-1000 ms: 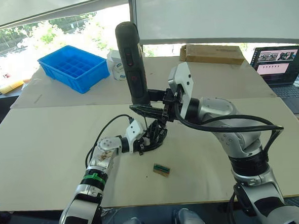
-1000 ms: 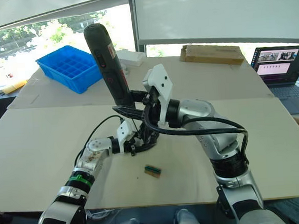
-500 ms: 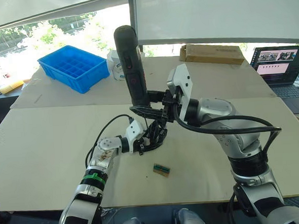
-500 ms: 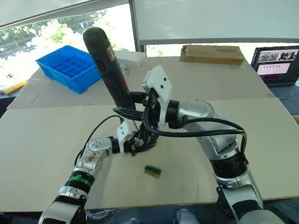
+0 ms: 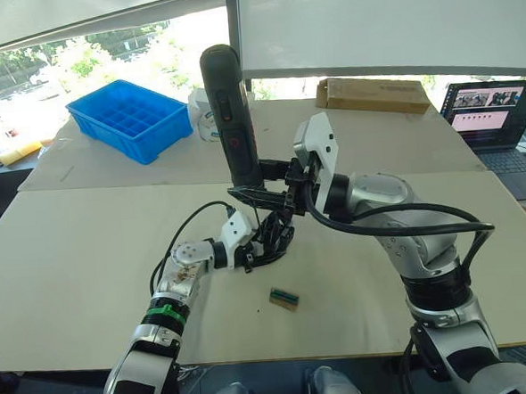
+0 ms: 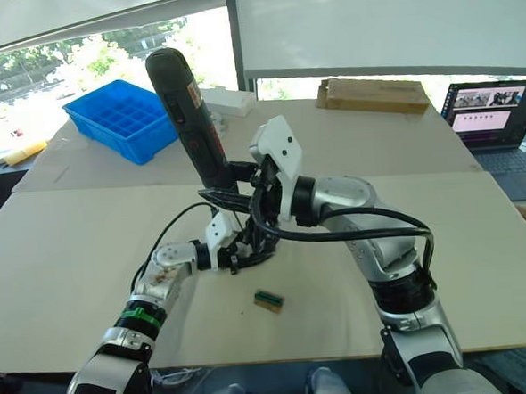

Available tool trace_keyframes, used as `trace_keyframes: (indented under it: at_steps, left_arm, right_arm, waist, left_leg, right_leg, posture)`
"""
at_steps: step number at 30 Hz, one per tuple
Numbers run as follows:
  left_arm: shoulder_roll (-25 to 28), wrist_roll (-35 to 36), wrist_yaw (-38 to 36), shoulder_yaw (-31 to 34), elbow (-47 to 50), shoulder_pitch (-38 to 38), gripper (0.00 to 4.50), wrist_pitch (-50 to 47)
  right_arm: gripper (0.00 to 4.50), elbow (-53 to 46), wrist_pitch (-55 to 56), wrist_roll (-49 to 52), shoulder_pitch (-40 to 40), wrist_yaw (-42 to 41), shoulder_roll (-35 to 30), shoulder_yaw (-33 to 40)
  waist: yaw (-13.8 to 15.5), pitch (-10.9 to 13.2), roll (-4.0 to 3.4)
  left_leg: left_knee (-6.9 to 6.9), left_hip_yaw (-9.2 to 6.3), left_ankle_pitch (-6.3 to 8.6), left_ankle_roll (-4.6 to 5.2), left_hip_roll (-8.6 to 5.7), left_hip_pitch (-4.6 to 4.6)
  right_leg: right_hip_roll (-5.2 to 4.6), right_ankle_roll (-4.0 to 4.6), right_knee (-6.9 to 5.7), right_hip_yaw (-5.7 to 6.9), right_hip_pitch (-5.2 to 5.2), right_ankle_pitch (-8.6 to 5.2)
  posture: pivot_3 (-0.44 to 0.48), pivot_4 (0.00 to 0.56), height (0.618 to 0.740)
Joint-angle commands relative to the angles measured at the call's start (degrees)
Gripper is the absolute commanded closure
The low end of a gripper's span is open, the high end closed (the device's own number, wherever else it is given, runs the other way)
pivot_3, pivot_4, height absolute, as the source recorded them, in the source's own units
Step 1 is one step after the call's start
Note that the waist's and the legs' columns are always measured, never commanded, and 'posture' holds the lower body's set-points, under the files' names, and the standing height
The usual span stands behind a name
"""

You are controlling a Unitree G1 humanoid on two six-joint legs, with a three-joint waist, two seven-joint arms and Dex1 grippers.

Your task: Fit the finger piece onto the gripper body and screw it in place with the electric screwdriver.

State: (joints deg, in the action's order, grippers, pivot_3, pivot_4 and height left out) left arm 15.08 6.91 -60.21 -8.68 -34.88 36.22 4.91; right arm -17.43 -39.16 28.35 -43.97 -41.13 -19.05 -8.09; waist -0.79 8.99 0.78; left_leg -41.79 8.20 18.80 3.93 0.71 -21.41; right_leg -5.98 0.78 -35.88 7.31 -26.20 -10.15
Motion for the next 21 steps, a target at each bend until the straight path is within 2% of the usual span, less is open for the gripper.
trace_keyframes:
  at_steps: [1, 21]
  left_arm:
    - [0.1, 0.8, 0.2, 1.1, 0.4, 1.8, 2.19, 0.5]
    - [0.1, 0.9, 0.3, 1.2, 0.5, 1.7, 2.19, 0.3]
  right_arm:
    - [2.58, -2.4, 1.7, 1.1, -0.3, -0.3, 0.1, 1.4]
    - [2.58, -1.4, 4.1, -0.9, 0.9, -0.5, 0.2, 0.6]
  waist:
    - [0.0, 0.0, 0.00]
    - [0.0, 0.0, 0.00]
  left_leg:
    - [0.00, 0.00, 0.00, 0.00, 0.00, 0.00]
    - [0.00, 0.00, 0.00, 0.00, 0.00, 0.00]
  right_leg:
    - [0.00, 0.00, 0.00, 0.00, 0.00, 0.00]
    - [0.00, 0.00, 0.00, 0.00, 0.00, 0.00]
  posture:
    - [0.000, 0.150, 0.738]
    - [0.000, 0.150, 0.738]
